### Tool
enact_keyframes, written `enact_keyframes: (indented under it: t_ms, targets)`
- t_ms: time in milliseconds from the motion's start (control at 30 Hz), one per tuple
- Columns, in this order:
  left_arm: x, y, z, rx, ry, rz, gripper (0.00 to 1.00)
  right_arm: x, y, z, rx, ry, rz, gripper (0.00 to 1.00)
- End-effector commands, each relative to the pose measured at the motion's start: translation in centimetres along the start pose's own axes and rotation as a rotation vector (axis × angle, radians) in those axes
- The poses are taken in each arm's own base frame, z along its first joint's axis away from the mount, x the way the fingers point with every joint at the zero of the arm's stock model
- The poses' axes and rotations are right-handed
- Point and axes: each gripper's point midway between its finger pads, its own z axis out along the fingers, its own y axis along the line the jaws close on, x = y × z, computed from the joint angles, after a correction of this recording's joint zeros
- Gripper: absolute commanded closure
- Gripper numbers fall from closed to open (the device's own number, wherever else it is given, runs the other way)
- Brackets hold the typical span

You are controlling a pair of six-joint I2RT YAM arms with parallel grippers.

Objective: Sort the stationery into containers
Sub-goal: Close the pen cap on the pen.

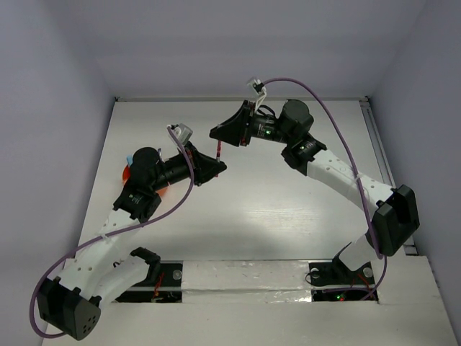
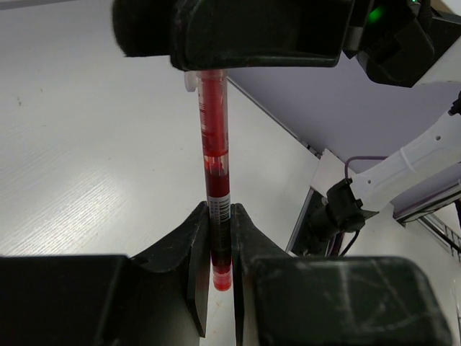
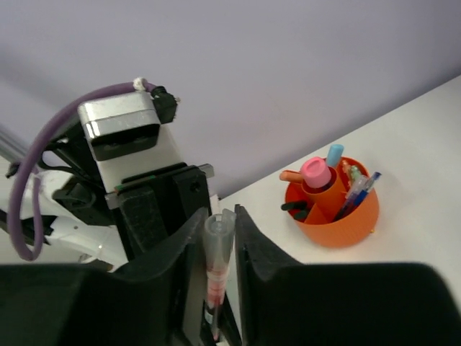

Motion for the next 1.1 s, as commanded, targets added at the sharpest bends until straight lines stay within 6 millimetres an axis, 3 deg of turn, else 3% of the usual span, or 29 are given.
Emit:
enact_keyframes:
  t_ms: [0,33,133,300,600,1067]
  targets:
    - [-1.1,-0.9,0.1,0.033,-0.04,0.043,1.0,-2.0,2.1,-0.1,-0.059,-0.044,-0.053,0.77]
    - [-1.1,-0.8,0.1,0.031,-0.041,0.043,1.0,-1.7,2.0,-0.1,-0.058,-0.038,-0.049,0.86]
    - [-1.4,-0.7,0.0,0.019,-0.05,0.043,1.0,-1.4,1.8,-0.2,-0.052,-0.032,-0.038,1.0]
    - [-3.4,-1.9,-0.1,0.04,-0.105,0.055,1.0,-0.2,1.7,-1.1,-0.036,-0.032,-0.027,1.0]
    - [-9.3,-5.6,0.0,0.143,-0.232,0.068,1.0,4.8,-0.3,-2.8,0.029,0.031,0.039,1.0]
    - [-14.0,-7.0,1.3,0.176,-0.291,0.11,1.0,12.1,-1.0,-4.0,0.09,0.14,0.099,1.0]
